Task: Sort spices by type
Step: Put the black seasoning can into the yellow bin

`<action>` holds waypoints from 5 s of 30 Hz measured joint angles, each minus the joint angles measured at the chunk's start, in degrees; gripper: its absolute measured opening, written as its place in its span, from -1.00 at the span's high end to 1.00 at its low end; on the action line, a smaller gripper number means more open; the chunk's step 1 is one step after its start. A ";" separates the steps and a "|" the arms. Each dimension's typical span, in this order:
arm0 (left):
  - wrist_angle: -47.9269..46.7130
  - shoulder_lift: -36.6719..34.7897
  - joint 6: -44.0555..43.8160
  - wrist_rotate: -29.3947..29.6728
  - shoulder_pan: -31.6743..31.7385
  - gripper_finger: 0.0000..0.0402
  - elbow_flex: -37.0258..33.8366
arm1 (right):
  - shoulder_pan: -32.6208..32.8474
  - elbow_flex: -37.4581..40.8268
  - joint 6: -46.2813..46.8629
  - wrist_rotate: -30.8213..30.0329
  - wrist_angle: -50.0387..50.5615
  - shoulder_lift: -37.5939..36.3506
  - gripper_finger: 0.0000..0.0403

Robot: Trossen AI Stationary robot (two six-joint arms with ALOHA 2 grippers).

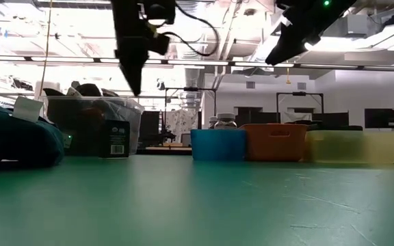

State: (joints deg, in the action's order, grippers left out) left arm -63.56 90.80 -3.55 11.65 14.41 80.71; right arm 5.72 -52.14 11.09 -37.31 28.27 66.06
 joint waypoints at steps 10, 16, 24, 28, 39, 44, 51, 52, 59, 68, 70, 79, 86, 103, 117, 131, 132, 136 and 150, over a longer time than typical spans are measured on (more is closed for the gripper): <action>13.85 -13.06 -7.92 1.71 -3.63 -0.24 -19.04 | 2.23 0.00 0.00 0.00 0.19 0.00 -0.09; 22.08 -20.57 -13.27 12.40 -6.58 -0.24 -29.97 | 1.95 0.00 0.44 0.00 -0.16 -0.01 -0.09; 34.88 -23.16 -14.77 13.99 -6.73 -0.24 -39.87 | 1.66 0.00 0.55 -0.01 -0.66 -0.02 -0.09; 38.57 -23.16 -15.10 16.54 -6.69 -0.24 -42.36 | 1.66 0.00 0.55 -0.01 -0.60 -0.02 -0.09; 38.70 -21.99 -15.33 13.96 -6.21 -0.24 -42.91 | 1.68 0.00 0.52 -0.01 -0.56 -0.02 -0.09; 38.72 -18.25 -14.76 13.84 -5.45 -0.24 -42.91 | 1.72 0.00 0.50 -0.01 -0.61 -0.02 -0.09; 40.48 -14.63 -13.33 13.66 -5.14 -0.24 -42.91 | 1.77 0.00 0.50 -0.01 -0.57 -0.02 -0.09; 40.61 -14.64 -13.17 13.65 -5.14 -0.24 -42.91 | 1.77 0.00 0.50 -0.01 -0.56 -0.01 -0.09; 41.66 -14.72 -11.86 13.67 -5.14 -0.01 -42.89 | 1.77 0.00 0.48 -0.01 -0.48 -0.02 -0.09; 44.51 -14.75 -7.66 7.35 -5.27 0.44 -42.89 | 1.77 0.00 -2.48 5.18 -0.52 1.81 -0.09; 45.85 -14.80 -6.73 4.67 -5.29 0.44 -42.89 | 1.77 0.00 -4.20 7.31 -1.20 3.37 -0.09; 50.31 -15.49 -4.09 -3.92 -9.01 0.35 -40.01 | 1.64 0.02 -14.86 19.67 -18.28 13.46 -0.09; 59.40 -15.49 -3.37 -4.36 -16.03 0.39 -39.98 | 1.64 -0.04 -16.15 22.72 -38.05 21.79 -0.09; 64.57 -15.47 -4.58 -1.01 -24.51 0.39 -39.98 | 2.56 -9.12 -16.70 30.01 -42.85 31.85 -0.43; 65.46 -15.45 -1.96 4.10 -25.66 0.38 -39.98 | 2.45 -9.08 -15.06 30.57 -50.44 34.65 -0.48; 66.78 -15.42 0.32 4.32 -26.47 0.38 -39.96 | 0.37 -9.09 -15.52 30.70 -53.96 37.40 -0.40; 66.66 -15.42 0.32 4.28 -26.47 0.38 -39.96 | 0.31 -9.09 -15.50 30.70 -53.96 37.42 -0.40; 66.89 -15.42 1.07 4.27 -26.47 0.38 -39.96 | 0.28 -9.09 -15.47 31.19 -54.10 37.42 -0.40; 69.67 -15.42 7.82 4.29 -26.49 0.38 -39.98 | 0.66 -9.09 -15.54 31.73 -54.05 37.42 -0.12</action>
State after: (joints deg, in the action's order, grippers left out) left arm 6.12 75.37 4.27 15.94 -12.08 40.73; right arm 6.37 -61.23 -4.45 -5.58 -25.78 103.48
